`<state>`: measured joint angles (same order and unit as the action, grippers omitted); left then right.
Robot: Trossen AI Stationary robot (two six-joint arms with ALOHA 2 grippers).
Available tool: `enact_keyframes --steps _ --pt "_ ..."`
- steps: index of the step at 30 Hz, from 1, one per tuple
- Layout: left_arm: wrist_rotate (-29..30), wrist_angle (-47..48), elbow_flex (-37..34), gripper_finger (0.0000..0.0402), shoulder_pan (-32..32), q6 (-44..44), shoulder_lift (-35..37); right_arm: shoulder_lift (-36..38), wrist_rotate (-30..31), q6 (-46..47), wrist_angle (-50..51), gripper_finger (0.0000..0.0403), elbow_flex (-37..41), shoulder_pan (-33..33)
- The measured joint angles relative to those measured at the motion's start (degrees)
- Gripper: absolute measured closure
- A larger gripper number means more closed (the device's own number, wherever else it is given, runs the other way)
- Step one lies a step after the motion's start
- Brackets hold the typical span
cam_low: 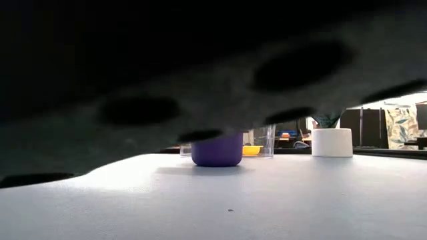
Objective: Nest measuring cups in basket
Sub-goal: Put the nested measuring cups into the transparent bin
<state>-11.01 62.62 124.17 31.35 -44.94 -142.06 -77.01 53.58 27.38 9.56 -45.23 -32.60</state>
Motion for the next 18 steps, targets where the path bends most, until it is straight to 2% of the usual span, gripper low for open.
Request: enact_keyframes --steps 10,16,18 --pt "-1.2 -0.3 -0.1 0.031 0.0 0.6 0.0 0.0 0.0 -0.4 0.0 0.0394 0.0 0.0" --pt "1.1 0.3 -0.1 0.0316 -0.2 0.0 -0.1 0.0 0.0 -0.7 0.0 0.0394 0.0 0.0" --pt "1.1 0.7 -0.2 0.033 -0.2 -0.2 0.5 0.0 0.0 -1.3 0.0 0.0394 0.0 0.0"
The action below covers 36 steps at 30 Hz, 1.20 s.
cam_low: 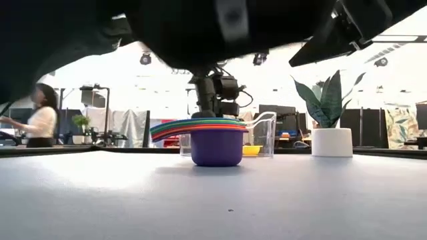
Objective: Nest measuring cups in basket
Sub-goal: Put the nested measuring cups into the transparent bin, then stack the yellow measuring cup on top of the blue measuring cup
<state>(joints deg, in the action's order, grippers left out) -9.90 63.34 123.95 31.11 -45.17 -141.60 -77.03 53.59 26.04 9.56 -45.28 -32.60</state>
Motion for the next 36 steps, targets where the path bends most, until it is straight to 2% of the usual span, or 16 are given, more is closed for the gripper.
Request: enact_keyframes --steps 4,11,13,16,19,24,30,33,36 --pt "-1.3 2.7 0.3 0.0389 -0.1 1.3 2.4 0.7 0.5 -0.6 0.0 0.0394 0.0 0.2" --pt "-0.9 4.4 0.9 0.0401 -0.2 4.5 11.7 3.6 -0.5 -5.4 -0.6 0.0394 0.0 4.1" --pt "-2.0 4.8 0.3 0.0401 -0.3 5.6 14.9 5.3 -4.7 -9.3 -1.6 0.0394 0.0 7.4" --pt "-3.0 3.1 -3.1 0.0401 -0.8 7.2 21.8 7.8 -16.9 -14.2 -2.6 0.0394 -1.1 15.5" --pt "-2.8 -2.2 -12.0 0.0401 -1.8 9.1 30.4 9.1 -28.1 -19.2 -2.5 0.0394 -3.3 24.5" --pt "-2.8 -19.5 -34.7 0.0401 -5.0 14.3 48.5 8.0 -41.4 -26.2 0.6 0.0393 -10.2 40.2" --pt "-2.5 -39.6 -59.7 0.0402 -10.3 23.0 66.5 -1.1 -56.9 -31.8 13.6 0.0358 -24.9 57.5" --pt "-2.9 -49.5 -68.8 0.0402 -12.6 26.6 73.9 -8.5 -61.1 -35.4 19.6 0.0322 -32.3 61.7" --pt "-2.4 -56.2 -76.3 0.0402 -13.8 30.1 79.1 -16.4 -61.5 -41.3 26.3 0.0289 -39.6 63.1"
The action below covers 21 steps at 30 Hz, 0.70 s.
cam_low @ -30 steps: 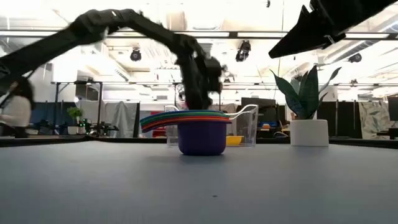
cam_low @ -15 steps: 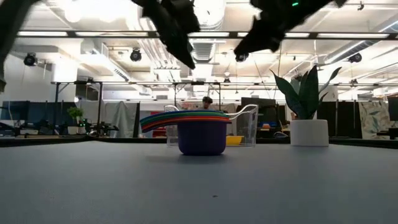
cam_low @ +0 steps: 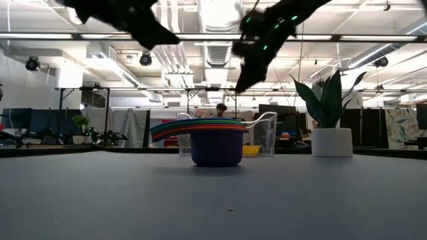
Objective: Nest measuring cups in basket
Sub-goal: Stack the yellow measuring cup on top of the blue measuring cup
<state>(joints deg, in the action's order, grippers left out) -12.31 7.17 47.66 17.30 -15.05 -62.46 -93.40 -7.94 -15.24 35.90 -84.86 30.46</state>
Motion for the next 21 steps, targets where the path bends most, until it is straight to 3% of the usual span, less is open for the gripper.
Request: enact_keyframes --steps 4,8,15,21 --pt "-0.3 -7.0 -6.9 0.0402 -0.6 2.9 5.9 -10.2 0.0 -6.4 7.2 0.0265 -8.2 0.2" --pt "-0.1 -8.2 -11.4 0.0402 -0.6 4.3 9.0 -18.5 0.2 -9.9 11.9 0.0264 -15.0 0.7" --pt "-0.3 -8.3 -13.7 0.0402 -0.6 5.1 10.0 -29.7 0.6 -14.6 21.2 0.027 -25.7 2.6" --pt "-0.3 -8.5 -14.2 0.0402 -0.6 4.4 9.7 -35.5 0.4 -17.9 27.4 0.0247 -31.2 2.5"
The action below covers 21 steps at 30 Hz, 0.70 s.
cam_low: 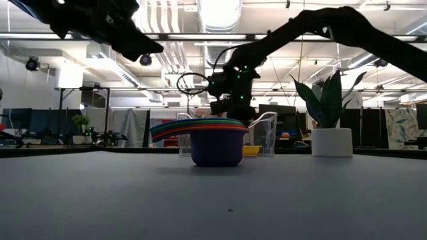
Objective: Nest measuring cups in basket
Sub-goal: Stack the yellow measuring cup on top of the blue measuring cup
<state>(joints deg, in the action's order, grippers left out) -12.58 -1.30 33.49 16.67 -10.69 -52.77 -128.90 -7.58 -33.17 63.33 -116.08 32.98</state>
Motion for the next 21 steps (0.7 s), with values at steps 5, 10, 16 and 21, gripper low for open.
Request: enact_keyframes --steps 5,10,16,21 --pt "0.0 0.0 -0.8 0.0402 0.0 -0.8 0.0 -0.4 0.0 -1.2 -0.1 0.0221 0.1 -0.1" --pt "0.0 0.1 -1.3 0.0402 0.0 -1.2 0.0 -0.4 -0.1 -0.7 0.7 0.0211 0.2 -0.1" --pt "0.0 0.1 -1.4 0.0401 0.0 -1.7 -0.1 0.6 -1.2 -0.4 1.1 0.0211 -0.5 -0.5" --pt "0.0 0.1 -1.4 0.0402 0.0 -1.8 -0.1 1.6 -3.4 0.3 1.5 0.0211 -1.2 -0.5"
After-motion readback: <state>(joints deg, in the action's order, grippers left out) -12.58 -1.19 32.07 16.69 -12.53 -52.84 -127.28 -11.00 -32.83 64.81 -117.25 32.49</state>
